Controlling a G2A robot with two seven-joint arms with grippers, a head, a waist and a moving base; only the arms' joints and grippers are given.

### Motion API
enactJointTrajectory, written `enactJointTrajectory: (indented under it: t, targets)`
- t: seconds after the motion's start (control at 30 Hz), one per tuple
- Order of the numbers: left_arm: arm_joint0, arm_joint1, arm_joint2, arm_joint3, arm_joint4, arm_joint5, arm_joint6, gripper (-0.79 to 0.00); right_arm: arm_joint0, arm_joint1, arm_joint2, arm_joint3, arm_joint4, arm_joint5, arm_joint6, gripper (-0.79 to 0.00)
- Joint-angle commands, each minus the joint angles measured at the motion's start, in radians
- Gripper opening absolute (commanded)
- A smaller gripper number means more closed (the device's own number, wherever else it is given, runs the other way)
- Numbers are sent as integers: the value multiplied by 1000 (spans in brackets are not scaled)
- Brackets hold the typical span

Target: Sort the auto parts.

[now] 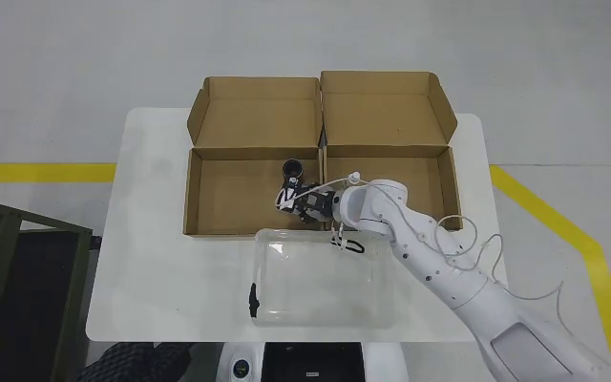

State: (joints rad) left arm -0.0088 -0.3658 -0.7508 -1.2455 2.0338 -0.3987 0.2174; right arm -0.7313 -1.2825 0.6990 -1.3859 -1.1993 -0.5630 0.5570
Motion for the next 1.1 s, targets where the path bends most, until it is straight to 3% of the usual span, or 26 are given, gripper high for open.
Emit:
enactJointTrajectory:
  t: [0.0,0.47,0.87,1.07]
  targets:
    - [0,0,0,0,0,0,0,0,1,-2,-1,0,-5,-2,7,-585]
    - [0,0,0,0,0,0,0,0,-12,-6,19,-40,-16,-9,32,-446]
    - [0,0,0,0,0,0,0,0,-79,21,108,-208,-46,-32,25,-431]
    - [0,0,0,0,0,0,0,0,-169,51,206,-344,-55,-58,-2,-425]
